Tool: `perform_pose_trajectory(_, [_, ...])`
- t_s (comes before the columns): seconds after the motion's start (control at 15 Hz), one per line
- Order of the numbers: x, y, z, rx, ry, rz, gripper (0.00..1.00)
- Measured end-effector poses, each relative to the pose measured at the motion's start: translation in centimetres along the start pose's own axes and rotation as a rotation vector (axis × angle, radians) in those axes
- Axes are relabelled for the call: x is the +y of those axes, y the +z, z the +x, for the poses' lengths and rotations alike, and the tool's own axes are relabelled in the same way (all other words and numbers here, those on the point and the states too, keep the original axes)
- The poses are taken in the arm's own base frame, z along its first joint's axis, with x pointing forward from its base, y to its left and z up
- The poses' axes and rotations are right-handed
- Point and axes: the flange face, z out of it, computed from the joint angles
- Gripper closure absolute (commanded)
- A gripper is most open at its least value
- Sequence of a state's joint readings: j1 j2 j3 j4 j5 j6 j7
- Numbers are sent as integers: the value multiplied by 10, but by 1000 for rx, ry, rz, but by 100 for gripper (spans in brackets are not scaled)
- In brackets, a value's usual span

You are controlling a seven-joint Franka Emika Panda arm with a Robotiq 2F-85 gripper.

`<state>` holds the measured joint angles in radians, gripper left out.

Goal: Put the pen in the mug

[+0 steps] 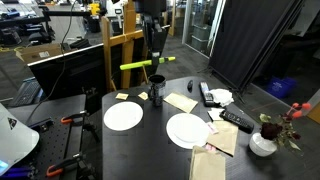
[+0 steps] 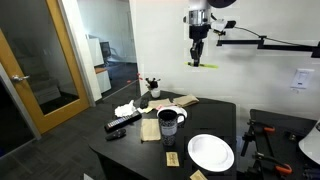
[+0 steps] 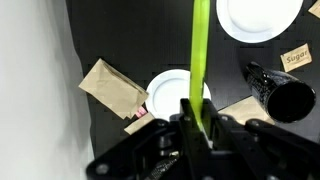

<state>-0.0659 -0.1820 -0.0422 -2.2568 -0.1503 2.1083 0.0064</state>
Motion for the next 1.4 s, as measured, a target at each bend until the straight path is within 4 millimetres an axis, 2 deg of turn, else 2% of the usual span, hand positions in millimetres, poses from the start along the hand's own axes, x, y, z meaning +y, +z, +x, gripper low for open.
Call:
perform_pose_trajectory(0.6, [0,2,0,-6,-1,0,85])
perform_pose_trajectory(0.67, [0,2,0,-6,-1,0,96])
perform_pose_trajectory(0.87, [-1,3,0,-7,-3,2,96])
perform_pose_trajectory(1.4, [-29,29,6,33,-90,181,96])
